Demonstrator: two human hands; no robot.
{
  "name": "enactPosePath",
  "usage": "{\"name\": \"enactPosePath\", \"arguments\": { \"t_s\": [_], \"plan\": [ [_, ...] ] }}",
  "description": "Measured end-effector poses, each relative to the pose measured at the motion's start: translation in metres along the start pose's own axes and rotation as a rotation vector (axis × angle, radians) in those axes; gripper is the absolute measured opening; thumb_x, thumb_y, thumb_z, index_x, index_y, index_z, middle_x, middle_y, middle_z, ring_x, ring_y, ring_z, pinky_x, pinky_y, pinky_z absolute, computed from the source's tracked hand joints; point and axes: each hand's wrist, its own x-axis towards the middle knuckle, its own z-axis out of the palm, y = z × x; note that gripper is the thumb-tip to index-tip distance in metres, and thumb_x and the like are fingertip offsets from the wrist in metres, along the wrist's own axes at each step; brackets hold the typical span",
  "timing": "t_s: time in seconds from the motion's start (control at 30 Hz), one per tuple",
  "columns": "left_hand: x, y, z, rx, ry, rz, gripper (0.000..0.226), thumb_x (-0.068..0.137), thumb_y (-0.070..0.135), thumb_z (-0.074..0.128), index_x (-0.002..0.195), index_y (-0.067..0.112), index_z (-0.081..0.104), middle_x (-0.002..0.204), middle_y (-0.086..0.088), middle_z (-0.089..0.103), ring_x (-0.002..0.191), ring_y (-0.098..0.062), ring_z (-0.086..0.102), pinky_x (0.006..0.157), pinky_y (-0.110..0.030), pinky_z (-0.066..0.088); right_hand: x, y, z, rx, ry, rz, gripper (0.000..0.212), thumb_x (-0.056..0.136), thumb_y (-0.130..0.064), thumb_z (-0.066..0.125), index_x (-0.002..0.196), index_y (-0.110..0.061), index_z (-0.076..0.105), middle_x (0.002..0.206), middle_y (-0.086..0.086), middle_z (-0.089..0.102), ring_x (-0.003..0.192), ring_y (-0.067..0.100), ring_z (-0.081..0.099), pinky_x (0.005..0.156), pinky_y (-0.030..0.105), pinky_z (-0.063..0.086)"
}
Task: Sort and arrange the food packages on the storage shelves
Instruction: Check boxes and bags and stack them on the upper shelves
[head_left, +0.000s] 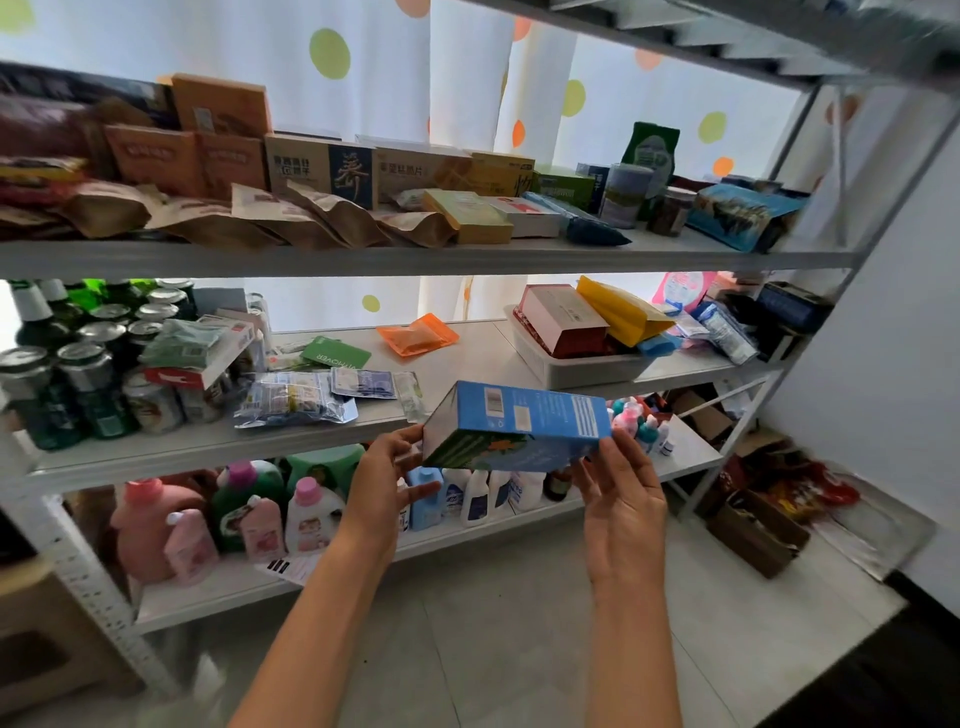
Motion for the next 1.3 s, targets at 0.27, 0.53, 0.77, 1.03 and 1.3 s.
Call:
{"name": "enactPosePath", "arguments": {
  "t_s": [0.27, 0.53, 0.77, 1.03, 1.3],
  "plan": [
    [-0.006, 0.000, -0.005, 0.067, 0.024, 0.054, 0.028, 0.099, 0.042, 0.052, 0.108, 0.020, 0.067, 0.103, 0.000, 0.071, 0.095, -0.009, 0.065, 0.075, -0.033, 0.057, -0.008, 0.009, -0.003, -0.034, 0.036, 0.022, 0.025, 0.099, -0.006, 0.055, 0.109, -0.021, 0.071, 0.116, 0.006, 0.073, 0.118, 0.022, 0.066, 0.088, 0.037, 0.060],
    [-0.011, -0.001, -0.013, 0.088, 0.060, 0.103, 0.025, 0.102, 0.028, 0.050, 0.110, 0.013, 0.069, 0.105, -0.001, 0.072, 0.101, -0.010, 0.064, 0.084, -0.035, 0.055, -0.015, 0.014, -0.003, 0.024, 0.063, 0.054, 0.025, 0.098, -0.002, 0.055, 0.104, -0.020, 0.072, 0.116, 0.006, 0.073, 0.108, 0.022, 0.070, 0.062, 0.026, 0.059],
    [-0.015, -0.003, -0.020, 0.046, 0.064, 0.123, 0.013, 0.100, 0.014, 0.054, 0.102, 0.020, 0.065, 0.097, 0.001, 0.067, 0.089, -0.009, 0.061, 0.079, -0.031, 0.052, -0.022, 0.026, -0.003, -0.014, 0.093, 0.048, 0.032, 0.097, 0.001, 0.056, 0.096, -0.023, 0.077, 0.122, 0.010, 0.071, 0.108, 0.024, 0.070, 0.063, 0.027, 0.060],
    [-0.014, -0.004, -0.037, 0.058, 0.098, 0.122, 0.014, 0.100, 0.009, 0.053, 0.103, 0.018, 0.064, 0.092, 0.001, 0.068, 0.083, -0.008, 0.064, 0.071, -0.025, 0.054, -0.029, 0.036, 0.000, -0.079, 0.134, 0.107, 0.021, 0.098, -0.013, 0.059, 0.115, -0.011, 0.072, 0.109, 0.014, 0.075, 0.107, 0.028, 0.072, 0.081, 0.039, 0.062],
    [-0.015, -0.009, -0.055, 0.019, 0.151, 0.075, 0.020, 0.101, 0.014, 0.049, 0.112, 0.010, 0.066, 0.106, -0.010, 0.072, 0.096, -0.019, 0.068, 0.074, -0.027, 0.058, -0.037, 0.046, 0.014, 0.039, 0.096, 0.156, 0.022, 0.099, -0.017, 0.060, 0.118, -0.014, 0.069, 0.107, 0.011, 0.077, 0.108, 0.023, 0.072, 0.083, 0.034, 0.062]
  ]
}}
